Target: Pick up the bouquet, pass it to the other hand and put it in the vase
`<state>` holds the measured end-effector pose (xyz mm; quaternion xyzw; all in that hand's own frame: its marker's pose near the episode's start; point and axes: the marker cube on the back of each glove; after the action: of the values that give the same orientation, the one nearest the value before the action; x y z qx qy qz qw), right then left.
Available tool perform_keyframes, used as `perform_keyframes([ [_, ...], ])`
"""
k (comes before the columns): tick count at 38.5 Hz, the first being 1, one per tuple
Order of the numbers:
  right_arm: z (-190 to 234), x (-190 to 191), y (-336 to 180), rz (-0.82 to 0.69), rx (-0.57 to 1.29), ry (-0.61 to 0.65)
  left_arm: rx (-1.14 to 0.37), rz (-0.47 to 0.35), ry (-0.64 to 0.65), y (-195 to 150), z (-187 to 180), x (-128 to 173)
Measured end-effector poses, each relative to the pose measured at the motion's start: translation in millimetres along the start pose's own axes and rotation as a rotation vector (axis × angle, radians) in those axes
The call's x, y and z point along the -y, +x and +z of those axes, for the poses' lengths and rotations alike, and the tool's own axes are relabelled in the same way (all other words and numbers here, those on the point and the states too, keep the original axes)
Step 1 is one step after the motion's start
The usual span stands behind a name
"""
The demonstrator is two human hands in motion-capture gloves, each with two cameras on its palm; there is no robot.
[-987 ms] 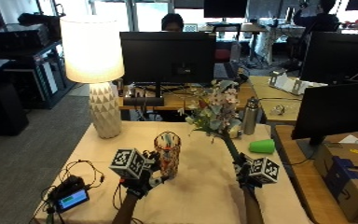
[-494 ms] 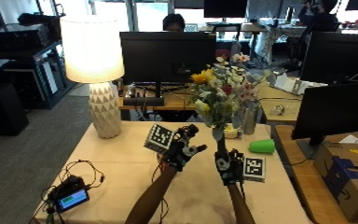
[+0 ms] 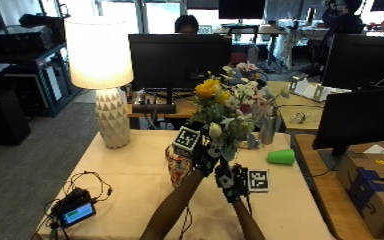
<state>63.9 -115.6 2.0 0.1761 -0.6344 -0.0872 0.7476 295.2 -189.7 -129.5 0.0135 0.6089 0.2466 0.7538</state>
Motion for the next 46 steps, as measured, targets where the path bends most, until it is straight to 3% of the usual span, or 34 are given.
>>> perform_keyframes([
  [2, 2, -2, 3, -0.024, -0.041, -0.016, -0.082, -0.142, -0.018, -1, 2, -5],
  [4, 6, -4, 4, -0.030, -0.050, -0.026, -0.103, -0.173, -0.031, -2, 3, -7],
  [10, 15, -7, 3, -0.053, 0.005, -0.033, -0.096, -0.161, -0.041, -3, 5, -11],
  [15, 9, -1, 12, -0.129, -0.138, -0.043, -0.082, -0.152, -0.041, -4, 1, -9],
  [21, 8, -2, -7, -0.048, -0.080, -0.111, -0.053, -0.134, -0.032, 13, -14, -3],
  [26, -9, -8, -17, 0.019, -0.035, -0.076, 0.019, -0.083, 0.000, 34, -40, 9],
  [33, -54, -10, 13, -0.108, -0.216, 0.021, 0.068, -0.024, 0.082, 64, -87, 28],
  [38, -56, -22, 6, 0.083, -0.056, 0.063, 0.080, -0.006, 0.157, 79, -122, 40],
  [46, -59, -23, 8, 0.085, -0.042, 0.074, 0.117, -0.024, 0.253, 79, -177, 49],
])
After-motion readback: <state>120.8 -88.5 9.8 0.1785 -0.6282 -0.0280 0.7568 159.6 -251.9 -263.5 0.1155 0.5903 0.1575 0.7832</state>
